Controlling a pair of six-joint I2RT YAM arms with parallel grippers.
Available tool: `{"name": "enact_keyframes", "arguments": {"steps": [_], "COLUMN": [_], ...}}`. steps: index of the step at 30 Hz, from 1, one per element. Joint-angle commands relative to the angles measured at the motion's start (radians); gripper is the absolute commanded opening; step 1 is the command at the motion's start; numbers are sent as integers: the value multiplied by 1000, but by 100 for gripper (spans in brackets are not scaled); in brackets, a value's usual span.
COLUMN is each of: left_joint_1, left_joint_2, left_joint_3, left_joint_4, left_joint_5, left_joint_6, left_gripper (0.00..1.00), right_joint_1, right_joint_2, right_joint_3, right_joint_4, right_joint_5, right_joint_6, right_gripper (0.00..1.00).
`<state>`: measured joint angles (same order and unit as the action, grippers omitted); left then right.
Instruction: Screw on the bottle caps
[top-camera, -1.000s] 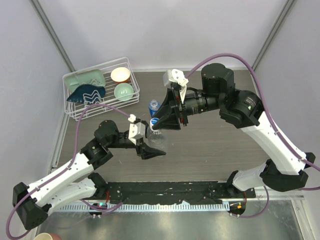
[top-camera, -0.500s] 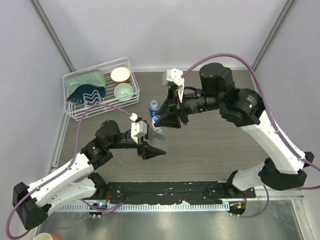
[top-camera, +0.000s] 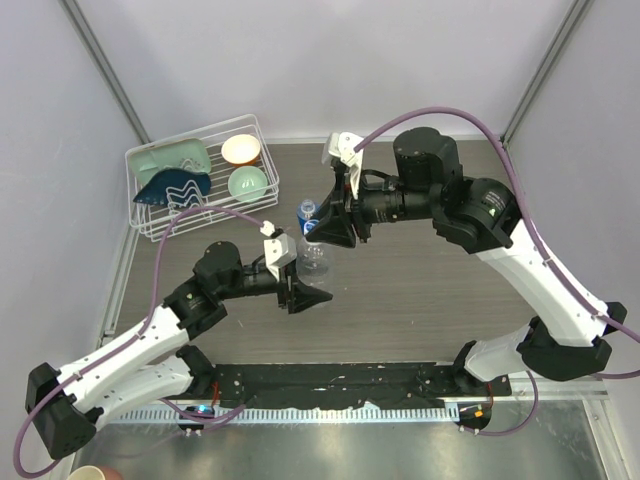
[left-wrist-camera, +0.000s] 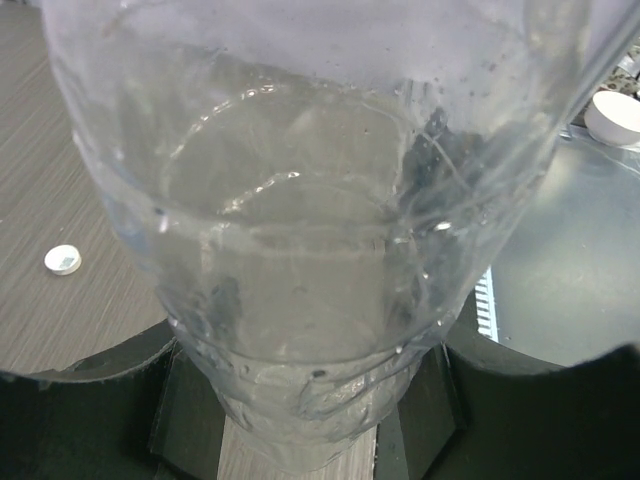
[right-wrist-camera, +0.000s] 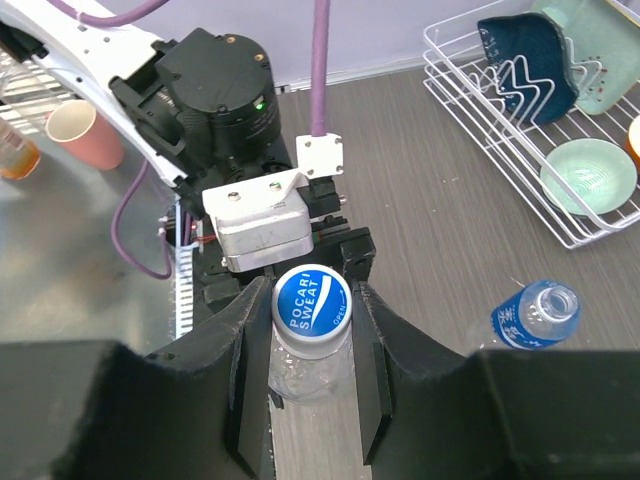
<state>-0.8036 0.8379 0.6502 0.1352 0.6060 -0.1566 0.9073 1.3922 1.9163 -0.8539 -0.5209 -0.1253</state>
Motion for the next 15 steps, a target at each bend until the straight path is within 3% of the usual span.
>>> {"name": "enact_keyframes", "arguments": {"steps": [1,15], "left_joint_1": [11,11], "left_joint_2": [-8,1], "left_joint_3": [29,14], "left_joint_4": [103,170], "left_joint_5": [-97,-310], "left_joint_6": [-21,58], "left_gripper": [0,0], "right_joint_1": [8,27], "right_joint_2": [1,-15], "right_joint_3": [-39,-134], "right_joint_4": [-66,-34], "right_joint_5": [77,214], "right_joint_6": [30,150], "right_gripper": [1,1]}}
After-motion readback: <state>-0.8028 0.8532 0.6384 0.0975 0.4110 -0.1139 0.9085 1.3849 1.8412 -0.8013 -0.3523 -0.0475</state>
